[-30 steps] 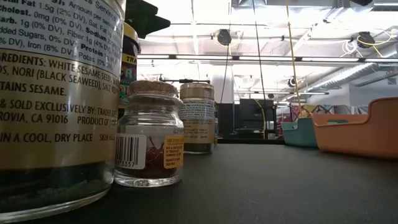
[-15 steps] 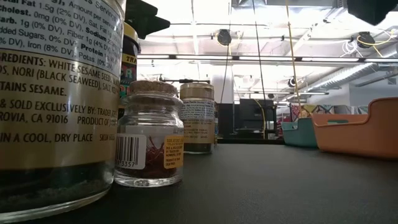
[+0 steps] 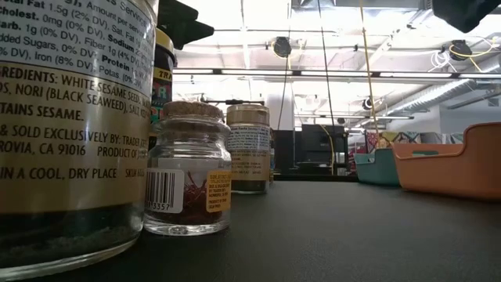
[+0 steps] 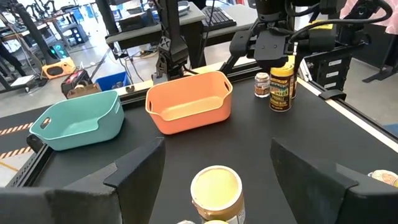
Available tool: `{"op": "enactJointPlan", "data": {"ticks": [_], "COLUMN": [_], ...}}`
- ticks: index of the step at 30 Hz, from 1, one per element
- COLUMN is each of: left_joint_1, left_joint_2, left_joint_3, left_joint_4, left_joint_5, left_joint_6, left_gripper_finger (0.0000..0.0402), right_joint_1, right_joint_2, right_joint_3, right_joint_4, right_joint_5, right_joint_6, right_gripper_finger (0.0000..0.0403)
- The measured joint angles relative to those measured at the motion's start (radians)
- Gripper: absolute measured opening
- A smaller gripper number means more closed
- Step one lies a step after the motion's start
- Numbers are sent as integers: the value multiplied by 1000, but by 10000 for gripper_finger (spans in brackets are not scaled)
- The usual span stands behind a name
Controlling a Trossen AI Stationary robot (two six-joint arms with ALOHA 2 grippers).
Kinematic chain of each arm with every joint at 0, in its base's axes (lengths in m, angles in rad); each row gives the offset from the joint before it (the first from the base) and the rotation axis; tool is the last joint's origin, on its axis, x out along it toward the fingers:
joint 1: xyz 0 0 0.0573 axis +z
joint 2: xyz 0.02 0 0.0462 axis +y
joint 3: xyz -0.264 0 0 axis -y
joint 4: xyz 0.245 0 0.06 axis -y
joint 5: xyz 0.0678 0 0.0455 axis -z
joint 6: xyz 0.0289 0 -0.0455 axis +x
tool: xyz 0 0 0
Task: Sort spices by type
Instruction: Put the yellow spice bottle into the green bin
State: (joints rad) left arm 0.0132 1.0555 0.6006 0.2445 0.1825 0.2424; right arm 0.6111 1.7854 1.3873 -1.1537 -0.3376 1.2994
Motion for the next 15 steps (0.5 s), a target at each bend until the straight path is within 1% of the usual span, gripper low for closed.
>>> {"op": "enactJointPlan", "data": {"ticks": [5,11,15], "left_joint_1": [0,0,0], "left_joint_2": [0,0,0], "left_joint_3": [0,0,0], "left_joint_4": [-1,-3,-9], "left_joint_5": [0,0,0], "left_joint_6": [0,0,0], "left_gripper_finger": [290,290,290], "right_joint_1": [4,9,28], "right_joint_2": [0,0,4], "right_joint_3": [0,-1,-3], "right_joint_4": [3,3,8], "right_joint_5": [29,36,75], "right_joint_6": [-4,-8,-10], "right_gripper_finger": [254,254,254]}}
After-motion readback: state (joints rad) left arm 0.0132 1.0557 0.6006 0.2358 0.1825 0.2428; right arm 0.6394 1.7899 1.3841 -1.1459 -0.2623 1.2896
